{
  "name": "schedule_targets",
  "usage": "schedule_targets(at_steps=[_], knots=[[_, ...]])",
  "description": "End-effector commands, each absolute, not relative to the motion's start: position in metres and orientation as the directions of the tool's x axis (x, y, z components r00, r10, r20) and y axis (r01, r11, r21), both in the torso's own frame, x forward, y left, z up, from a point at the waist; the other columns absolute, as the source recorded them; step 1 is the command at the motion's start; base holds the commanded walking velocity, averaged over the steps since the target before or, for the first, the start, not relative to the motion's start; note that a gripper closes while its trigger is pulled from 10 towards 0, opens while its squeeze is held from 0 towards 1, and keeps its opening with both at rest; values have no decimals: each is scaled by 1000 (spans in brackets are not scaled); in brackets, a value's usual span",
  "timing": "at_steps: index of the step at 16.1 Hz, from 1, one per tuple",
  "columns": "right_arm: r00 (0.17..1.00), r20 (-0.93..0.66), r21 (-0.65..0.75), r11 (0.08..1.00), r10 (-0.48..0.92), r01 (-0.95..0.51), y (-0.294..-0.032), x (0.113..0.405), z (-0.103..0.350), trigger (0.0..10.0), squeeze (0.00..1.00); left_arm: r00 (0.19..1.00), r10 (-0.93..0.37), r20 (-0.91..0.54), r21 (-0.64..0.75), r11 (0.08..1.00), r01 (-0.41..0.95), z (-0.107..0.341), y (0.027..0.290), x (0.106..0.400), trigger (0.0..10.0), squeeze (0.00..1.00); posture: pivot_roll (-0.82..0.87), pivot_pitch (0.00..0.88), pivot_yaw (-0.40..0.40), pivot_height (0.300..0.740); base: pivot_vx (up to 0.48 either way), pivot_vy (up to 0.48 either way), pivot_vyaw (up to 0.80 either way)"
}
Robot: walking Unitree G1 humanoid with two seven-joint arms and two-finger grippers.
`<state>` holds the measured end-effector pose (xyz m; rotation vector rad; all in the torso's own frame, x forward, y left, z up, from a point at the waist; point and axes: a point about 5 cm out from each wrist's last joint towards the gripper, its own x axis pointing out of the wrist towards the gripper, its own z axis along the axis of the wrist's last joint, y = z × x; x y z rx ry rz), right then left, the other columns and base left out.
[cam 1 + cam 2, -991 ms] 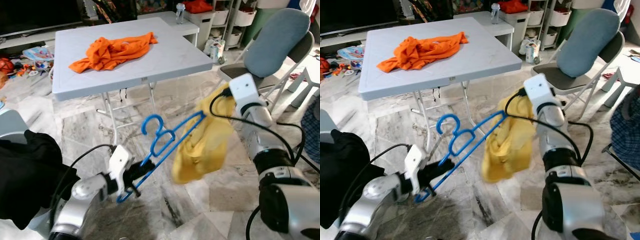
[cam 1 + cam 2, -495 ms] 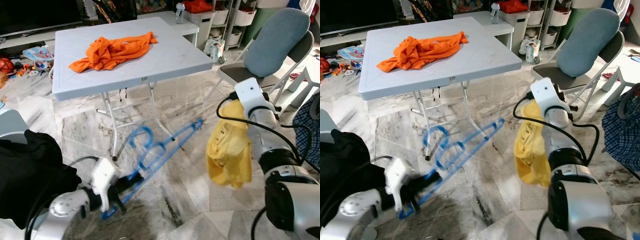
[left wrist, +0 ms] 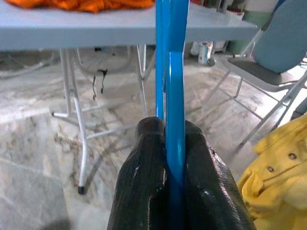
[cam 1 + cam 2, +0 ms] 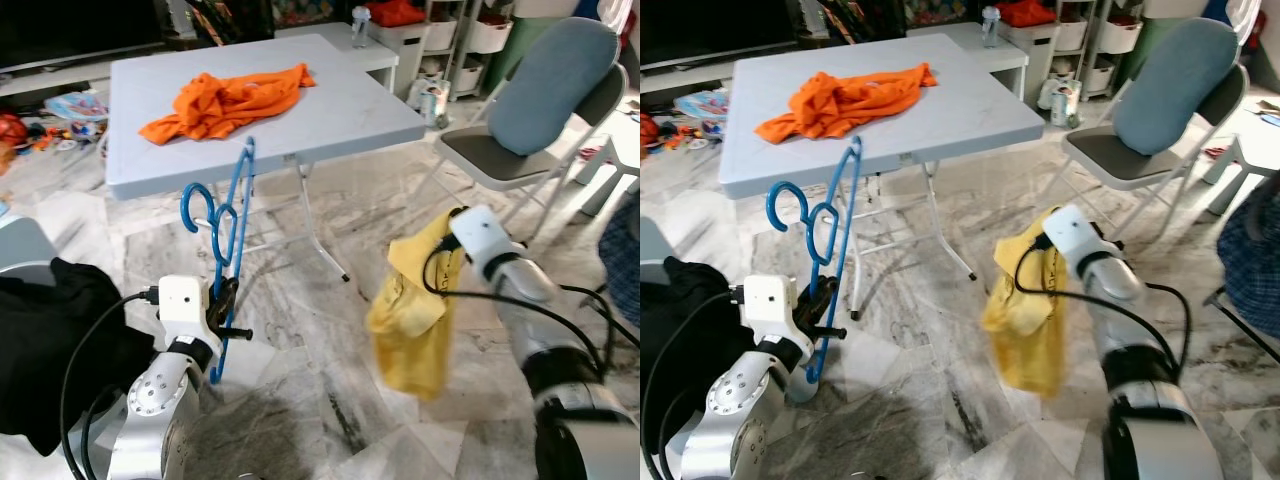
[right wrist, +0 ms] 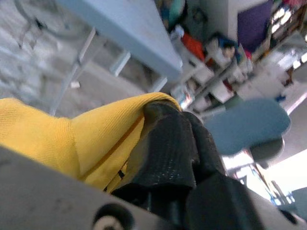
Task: Hang hanger
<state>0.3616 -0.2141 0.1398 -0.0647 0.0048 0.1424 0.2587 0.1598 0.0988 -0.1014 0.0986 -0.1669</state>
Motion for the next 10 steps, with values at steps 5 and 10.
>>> schedule_targets(at_steps=[5, 10], knots=[[943, 199, -30, 963, 268, -267, -192, 349, 174, 0, 0, 996, -77, -44, -127, 989, 71, 109, 159, 266, 10000, 0, -88, 0, 32, 740, 0, 0, 0], [926, 231, 16, 951, 297, -309, -177, 341, 177, 0, 0, 998, -58, -35, -140, 989, 53, 111, 156, 266, 10000, 0, -81, 0, 21, 740, 97, 0, 0]])
